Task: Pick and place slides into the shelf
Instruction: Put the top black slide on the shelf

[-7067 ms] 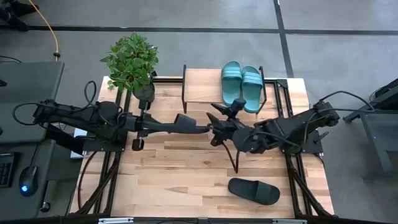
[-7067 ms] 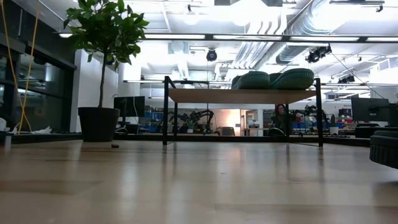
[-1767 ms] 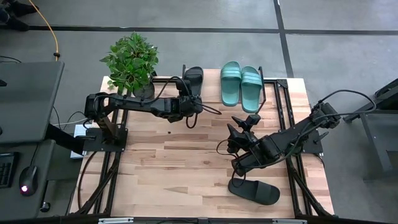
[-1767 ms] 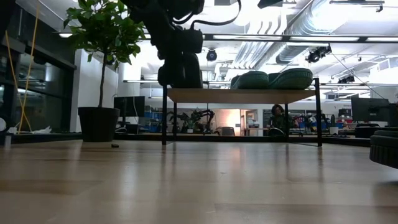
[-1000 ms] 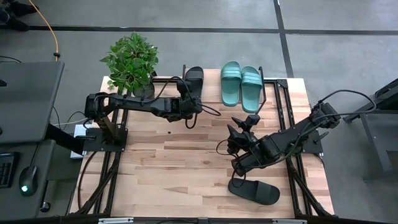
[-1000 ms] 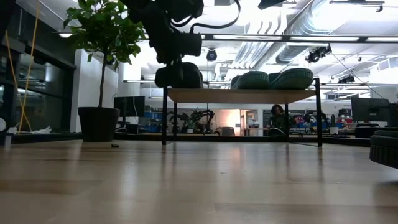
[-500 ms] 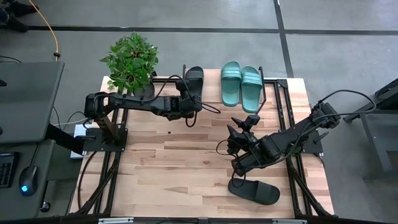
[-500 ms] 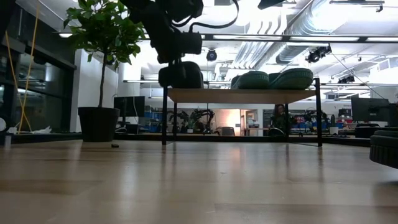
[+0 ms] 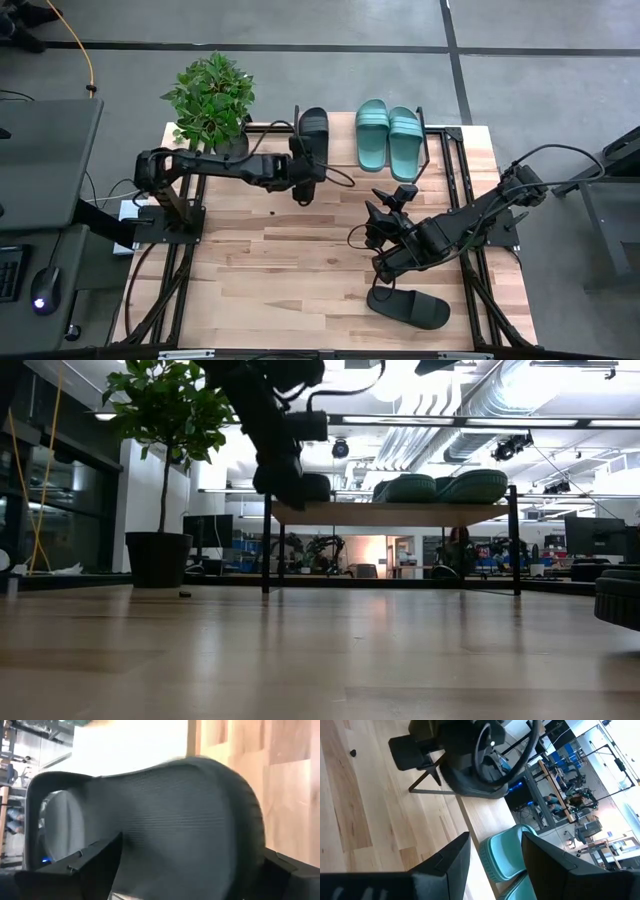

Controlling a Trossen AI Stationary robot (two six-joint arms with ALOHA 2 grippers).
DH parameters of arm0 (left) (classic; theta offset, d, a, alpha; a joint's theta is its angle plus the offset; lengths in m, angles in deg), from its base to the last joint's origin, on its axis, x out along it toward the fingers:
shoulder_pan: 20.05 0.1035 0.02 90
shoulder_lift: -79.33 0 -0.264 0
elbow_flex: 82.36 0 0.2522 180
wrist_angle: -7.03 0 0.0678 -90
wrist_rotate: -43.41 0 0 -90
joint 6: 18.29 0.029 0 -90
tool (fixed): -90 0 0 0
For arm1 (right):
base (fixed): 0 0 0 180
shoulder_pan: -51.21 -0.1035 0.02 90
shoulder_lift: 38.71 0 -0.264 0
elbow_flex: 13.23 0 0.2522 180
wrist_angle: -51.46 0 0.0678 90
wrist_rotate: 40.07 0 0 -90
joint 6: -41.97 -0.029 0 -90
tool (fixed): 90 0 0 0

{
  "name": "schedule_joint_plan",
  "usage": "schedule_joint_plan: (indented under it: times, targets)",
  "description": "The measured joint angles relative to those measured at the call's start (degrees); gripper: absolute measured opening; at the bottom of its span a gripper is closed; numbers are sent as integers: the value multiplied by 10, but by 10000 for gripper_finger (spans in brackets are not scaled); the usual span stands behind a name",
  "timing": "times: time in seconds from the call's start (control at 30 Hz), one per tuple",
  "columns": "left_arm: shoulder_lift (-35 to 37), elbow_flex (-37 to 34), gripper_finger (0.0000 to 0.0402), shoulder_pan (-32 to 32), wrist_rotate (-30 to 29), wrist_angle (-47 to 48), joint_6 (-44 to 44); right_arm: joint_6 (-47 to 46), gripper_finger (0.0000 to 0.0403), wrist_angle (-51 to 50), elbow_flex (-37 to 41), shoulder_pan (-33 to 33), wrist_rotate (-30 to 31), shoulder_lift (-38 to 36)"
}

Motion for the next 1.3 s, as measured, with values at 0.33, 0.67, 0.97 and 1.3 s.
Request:
schedule_joint_plan:
  times: [0.33,0.67,0.97,1.3]
  targets:
    - [-2,-1,326,-2,-6,-3,-2,0,167,1,0,0,0,0]
    - [-2,16,326,-28,-57,-2,0,-2,167,2,0,0,0,0]
    - [-1,46,326,-69,-58,16,-10,-2,167,3,0,0,-9,0]
    - [-1,55,326,-100,-82,38,-30,-2,167,4,0,0,-12,0]
